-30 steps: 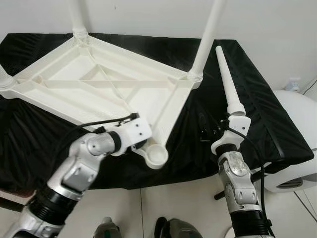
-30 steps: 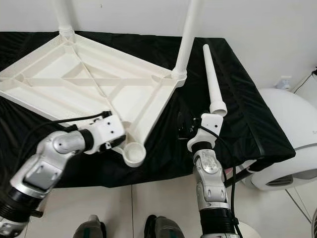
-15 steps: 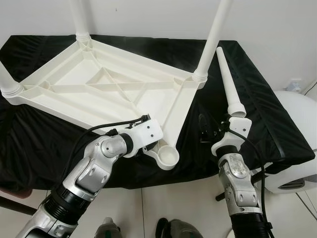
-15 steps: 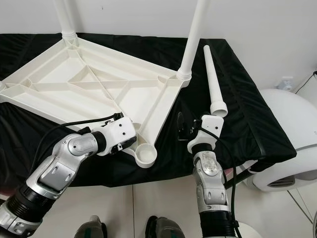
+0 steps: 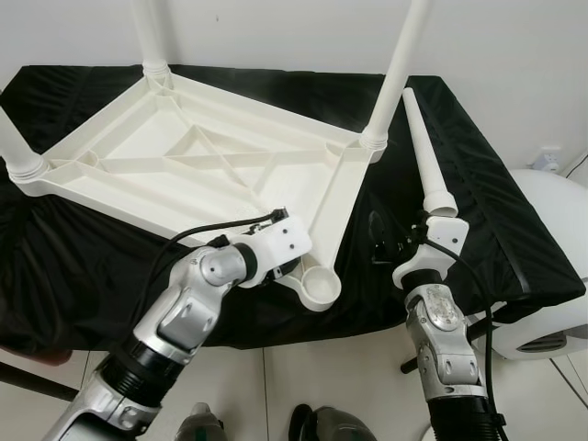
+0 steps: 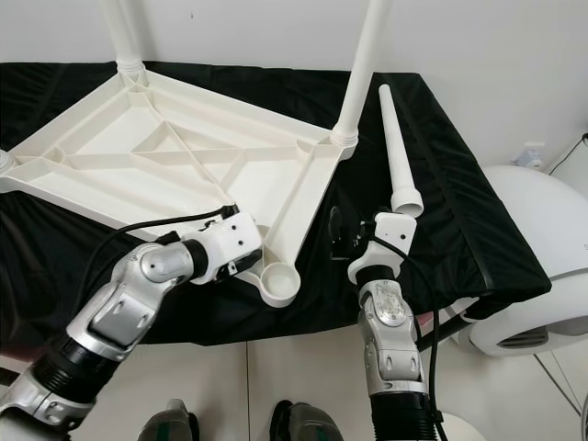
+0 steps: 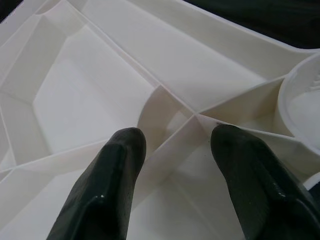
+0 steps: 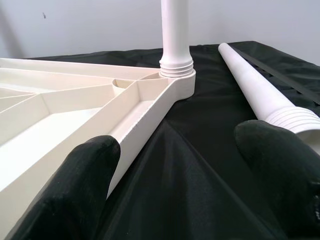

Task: Building children table

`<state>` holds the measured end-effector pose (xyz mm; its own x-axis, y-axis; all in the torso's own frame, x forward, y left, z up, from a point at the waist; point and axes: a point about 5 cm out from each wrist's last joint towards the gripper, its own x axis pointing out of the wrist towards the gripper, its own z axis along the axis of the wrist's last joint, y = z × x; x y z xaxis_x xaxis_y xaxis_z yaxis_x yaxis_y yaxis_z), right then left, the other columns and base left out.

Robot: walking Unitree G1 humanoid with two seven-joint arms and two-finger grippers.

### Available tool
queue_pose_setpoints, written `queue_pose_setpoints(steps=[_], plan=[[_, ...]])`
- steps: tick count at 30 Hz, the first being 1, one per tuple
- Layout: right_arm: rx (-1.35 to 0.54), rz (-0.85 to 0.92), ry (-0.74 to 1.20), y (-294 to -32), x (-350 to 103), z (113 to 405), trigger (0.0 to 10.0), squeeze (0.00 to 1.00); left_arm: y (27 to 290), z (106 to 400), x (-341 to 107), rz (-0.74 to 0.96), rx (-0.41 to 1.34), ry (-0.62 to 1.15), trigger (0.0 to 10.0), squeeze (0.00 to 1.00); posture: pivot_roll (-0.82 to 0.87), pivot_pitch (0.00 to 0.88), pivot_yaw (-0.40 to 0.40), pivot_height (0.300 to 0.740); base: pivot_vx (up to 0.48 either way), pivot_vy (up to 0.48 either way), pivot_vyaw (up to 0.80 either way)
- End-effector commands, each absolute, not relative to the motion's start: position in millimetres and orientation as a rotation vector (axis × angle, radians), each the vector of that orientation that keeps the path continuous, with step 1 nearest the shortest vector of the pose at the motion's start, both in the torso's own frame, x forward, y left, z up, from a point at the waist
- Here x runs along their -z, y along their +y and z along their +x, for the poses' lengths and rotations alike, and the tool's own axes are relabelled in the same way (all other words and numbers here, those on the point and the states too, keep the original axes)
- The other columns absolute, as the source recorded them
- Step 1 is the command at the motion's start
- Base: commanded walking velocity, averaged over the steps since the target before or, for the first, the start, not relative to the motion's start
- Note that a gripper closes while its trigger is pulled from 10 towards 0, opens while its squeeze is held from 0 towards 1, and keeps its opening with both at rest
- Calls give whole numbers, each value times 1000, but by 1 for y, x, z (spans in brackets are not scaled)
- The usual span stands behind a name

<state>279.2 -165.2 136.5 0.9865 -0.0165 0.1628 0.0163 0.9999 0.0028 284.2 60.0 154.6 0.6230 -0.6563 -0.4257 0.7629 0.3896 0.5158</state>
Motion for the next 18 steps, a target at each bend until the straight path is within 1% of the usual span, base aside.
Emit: queue_pose_setpoints(steps=[1,4,5,7,8,9,13,14,18], plan=[[28,10,-145,-168,-134,277,10000,0,58,290,-149,749,775,146,10000,0,-21,84,-55,740,0,0,0],[32,15,-144,-167,-134,277,10000,0,59,302,-151,767,643,117,10000,0,-22,85,-57,740,0,0,0],[32,15,-144,-167,-134,277,10000,0,59,302,-151,767,643,117,10000,0,-22,85,-57,740,0,0,0],[32,16,-145,-166,-134,277,10000,0,63,310,-154,783,569,103,10000,0,-21,85,-58,740,0,0,0],[32,16,-145,-166,-134,277,10000,0,63,310,-154,783,569,103,10000,0,-21,85,-58,740,0,0,0],[33,17,-144,-166,-134,277,10000,0,66,315,-156,794,519,89,10000,0,-19,84,-58,740,0,0,0],[35,21,-144,-166,-135,279,10000,0,74,324,-162,881,402,37,10000,0,-18,82,-59,740,0,0,0],[35,21,-144,-166,-135,279,10000,0,74,324,-162,881,402,37,10000,0,-18,82,-59,740,0,0,0],[37,27,-146,-164,-135,279,10000,0,83,333,-170,929,299,-4,10000,0,-21,81,-55,740,0,0,0]])
